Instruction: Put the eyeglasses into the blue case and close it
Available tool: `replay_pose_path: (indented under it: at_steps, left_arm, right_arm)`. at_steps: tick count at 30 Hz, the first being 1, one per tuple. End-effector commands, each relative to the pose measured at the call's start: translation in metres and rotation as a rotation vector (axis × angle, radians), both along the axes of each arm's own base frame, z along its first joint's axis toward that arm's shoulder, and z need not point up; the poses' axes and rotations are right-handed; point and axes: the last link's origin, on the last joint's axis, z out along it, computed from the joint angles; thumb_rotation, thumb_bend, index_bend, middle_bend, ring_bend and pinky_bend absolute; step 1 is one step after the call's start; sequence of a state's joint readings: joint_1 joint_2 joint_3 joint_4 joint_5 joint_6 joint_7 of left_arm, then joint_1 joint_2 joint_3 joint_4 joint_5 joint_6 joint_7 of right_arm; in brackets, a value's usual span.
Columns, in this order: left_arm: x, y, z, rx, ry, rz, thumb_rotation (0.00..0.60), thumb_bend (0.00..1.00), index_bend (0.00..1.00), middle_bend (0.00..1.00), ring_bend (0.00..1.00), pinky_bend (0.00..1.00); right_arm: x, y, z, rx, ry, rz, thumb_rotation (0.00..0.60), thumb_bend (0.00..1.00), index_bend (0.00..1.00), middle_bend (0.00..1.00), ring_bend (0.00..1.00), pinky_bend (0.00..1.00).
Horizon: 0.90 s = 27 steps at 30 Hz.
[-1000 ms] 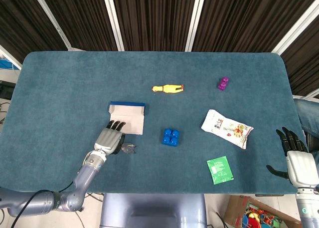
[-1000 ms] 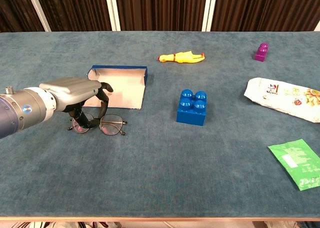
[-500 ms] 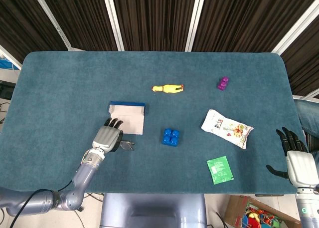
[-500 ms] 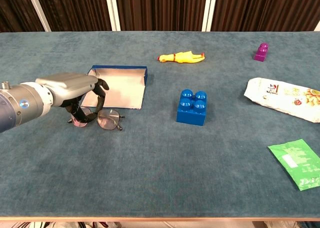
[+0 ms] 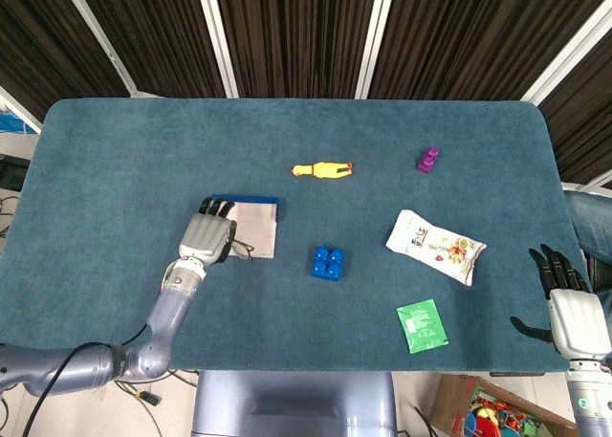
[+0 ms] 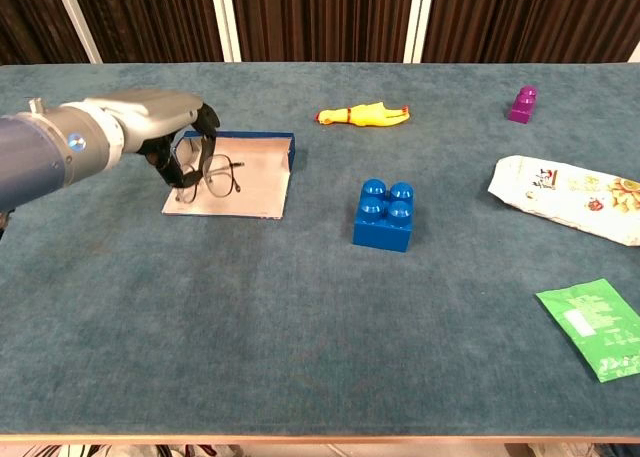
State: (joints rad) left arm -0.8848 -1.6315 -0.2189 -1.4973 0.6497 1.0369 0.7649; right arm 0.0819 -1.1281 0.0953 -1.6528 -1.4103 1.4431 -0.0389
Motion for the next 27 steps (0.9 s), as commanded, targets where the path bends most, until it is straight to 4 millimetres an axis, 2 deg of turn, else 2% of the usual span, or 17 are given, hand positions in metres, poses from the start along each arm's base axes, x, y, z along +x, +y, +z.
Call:
replay_pose_path:
  at_steps: [1,9,19,27]
  left_arm:
    - [0.008,0.016,0.001,0.023,0.007,0.013,0.600,0.43,0.60,0.11,0.00,0.00]
    - [0.016,0.050,-0.008,0.065,0.063,0.047,0.600,0.43,0.61,0.11,0.00,0.00]
    - [0.021,0.064,-0.025,0.058,0.030,0.084,0.600,0.43,0.61,0.11,0.00,0.00]
    - [0.029,0.068,-0.030,0.057,0.037,0.064,0.600,0.43,0.61,0.11,0.00,0.00]
  right_arm:
    - [0.000,0.000,0.000,0.001,-0.001,-0.001,0.600,0.06,0.08,0.00,0.00,0.17]
    - [-0.001,0.000,0.000,0.002,-0.005,-0.008,0.600,0.06,0.08,0.00,0.00,0.17]
    - [-0.001,0.000,0.000,0.002,-0.009,-0.012,0.600,0.06,0.08,0.00,0.00,0.17]
    - [-0.001,0.000,0.000,0.004,-0.013,-0.014,0.600,0.06,0.08,0.00,0.00,0.17]
